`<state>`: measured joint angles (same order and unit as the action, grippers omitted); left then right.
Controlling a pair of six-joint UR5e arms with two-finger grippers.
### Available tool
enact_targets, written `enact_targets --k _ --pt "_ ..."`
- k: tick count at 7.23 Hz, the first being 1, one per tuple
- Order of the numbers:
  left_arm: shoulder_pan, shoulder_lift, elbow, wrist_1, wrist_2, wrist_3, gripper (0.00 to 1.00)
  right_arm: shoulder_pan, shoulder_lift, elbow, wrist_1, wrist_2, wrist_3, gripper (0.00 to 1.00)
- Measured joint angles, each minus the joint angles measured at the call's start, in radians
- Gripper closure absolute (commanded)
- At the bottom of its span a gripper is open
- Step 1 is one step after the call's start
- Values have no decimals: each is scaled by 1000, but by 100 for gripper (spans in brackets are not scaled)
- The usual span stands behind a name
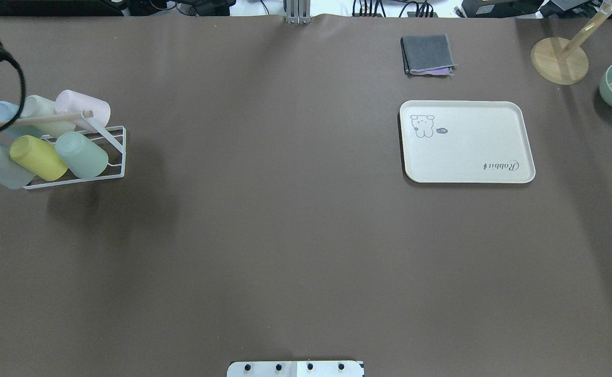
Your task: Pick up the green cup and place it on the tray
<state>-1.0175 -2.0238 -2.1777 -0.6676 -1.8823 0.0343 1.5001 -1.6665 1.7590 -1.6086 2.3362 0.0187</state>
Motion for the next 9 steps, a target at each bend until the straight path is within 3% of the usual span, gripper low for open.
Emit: enact_targets --k 2,5,7,9 --pt "184 -74 -1 60 162 -21 2 -66 68 -76 126 69 68 1" --pt "415 -76 20 -3 394 -76 2 -173 192 -357 550 116 327 1" --pt "532 -62 28 -25 578 -79 2 -230 326 -520 659 112 415 1" --pt "599 13 24 -79 742 -81 2 -272 381 -568 682 107 458 1"
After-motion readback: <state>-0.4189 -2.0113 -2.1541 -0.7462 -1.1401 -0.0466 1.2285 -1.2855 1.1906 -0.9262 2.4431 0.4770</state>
